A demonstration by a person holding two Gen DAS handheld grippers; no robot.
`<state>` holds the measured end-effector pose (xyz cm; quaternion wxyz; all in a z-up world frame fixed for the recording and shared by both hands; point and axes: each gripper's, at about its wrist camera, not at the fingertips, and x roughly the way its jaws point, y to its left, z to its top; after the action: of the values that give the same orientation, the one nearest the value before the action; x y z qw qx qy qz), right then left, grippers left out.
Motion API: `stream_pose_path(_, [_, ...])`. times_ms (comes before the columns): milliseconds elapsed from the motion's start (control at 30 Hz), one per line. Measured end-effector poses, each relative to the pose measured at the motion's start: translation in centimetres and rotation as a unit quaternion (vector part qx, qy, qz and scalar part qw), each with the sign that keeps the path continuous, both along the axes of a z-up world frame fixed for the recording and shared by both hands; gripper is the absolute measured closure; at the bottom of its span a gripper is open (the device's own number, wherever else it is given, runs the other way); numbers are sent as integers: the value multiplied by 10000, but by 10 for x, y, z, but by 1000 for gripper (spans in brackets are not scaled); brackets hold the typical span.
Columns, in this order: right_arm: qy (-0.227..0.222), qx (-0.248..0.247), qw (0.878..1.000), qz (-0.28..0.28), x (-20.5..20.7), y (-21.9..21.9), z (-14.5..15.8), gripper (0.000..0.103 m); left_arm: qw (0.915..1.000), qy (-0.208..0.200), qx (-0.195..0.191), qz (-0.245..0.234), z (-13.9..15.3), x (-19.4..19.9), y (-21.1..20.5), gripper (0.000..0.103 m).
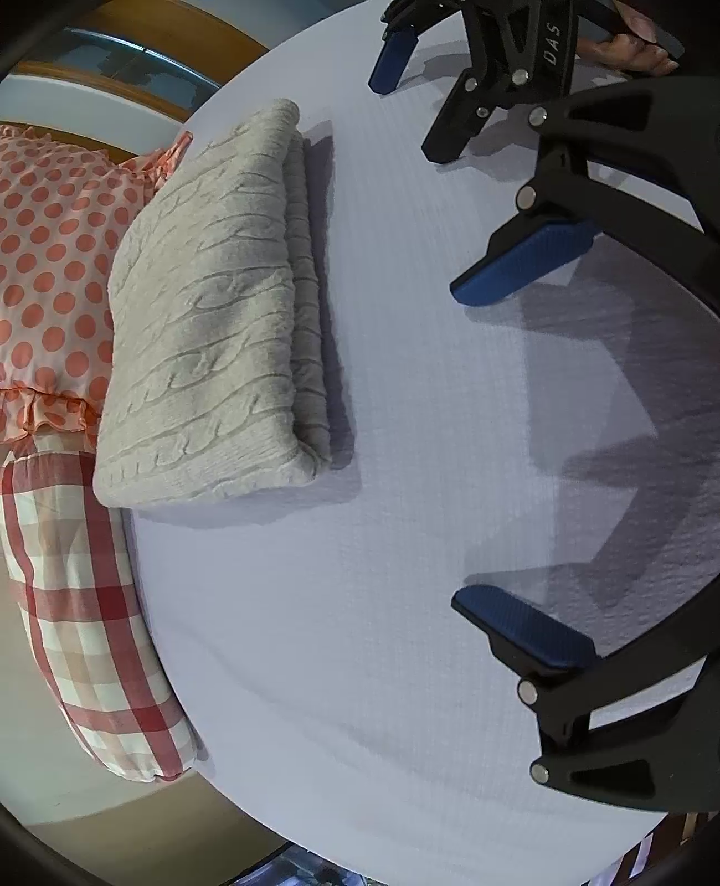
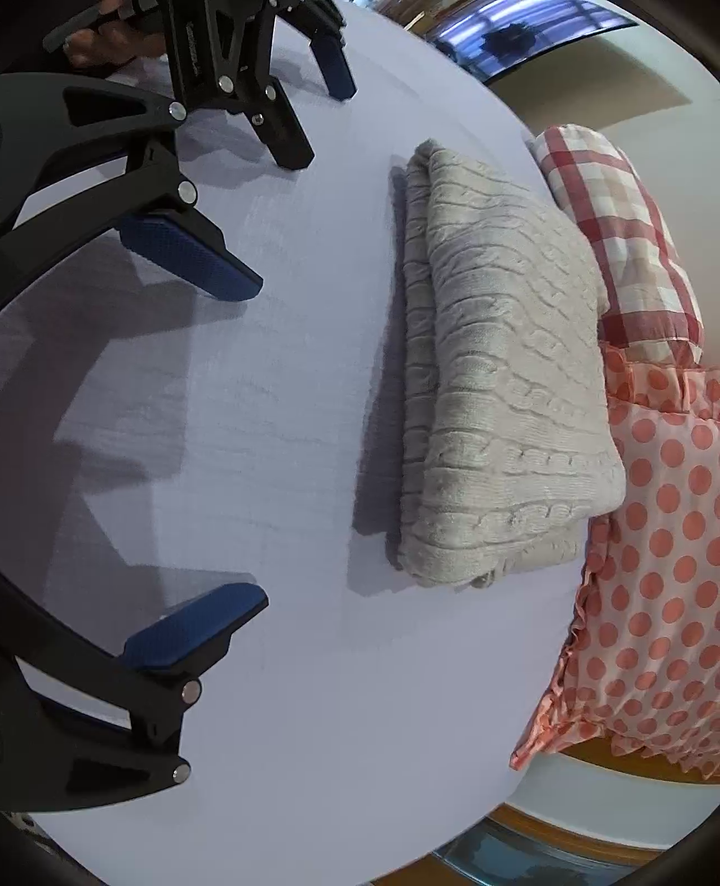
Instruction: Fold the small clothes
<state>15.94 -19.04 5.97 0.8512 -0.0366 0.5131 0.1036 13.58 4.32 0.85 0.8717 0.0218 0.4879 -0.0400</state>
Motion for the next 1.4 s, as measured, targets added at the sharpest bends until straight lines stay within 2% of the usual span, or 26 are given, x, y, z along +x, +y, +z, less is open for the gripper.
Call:
stream_pose_path(367, [-65, -79, 9999, -53, 0, 1, -1, 1, 9999, -134, 33, 95, -2, 0, 0, 2])
stream_pose_path(1400, [-60, -88, 9999, -89, -2, 4, 0, 1, 9999, -109, 36, 108, -2, 2, 0, 2])
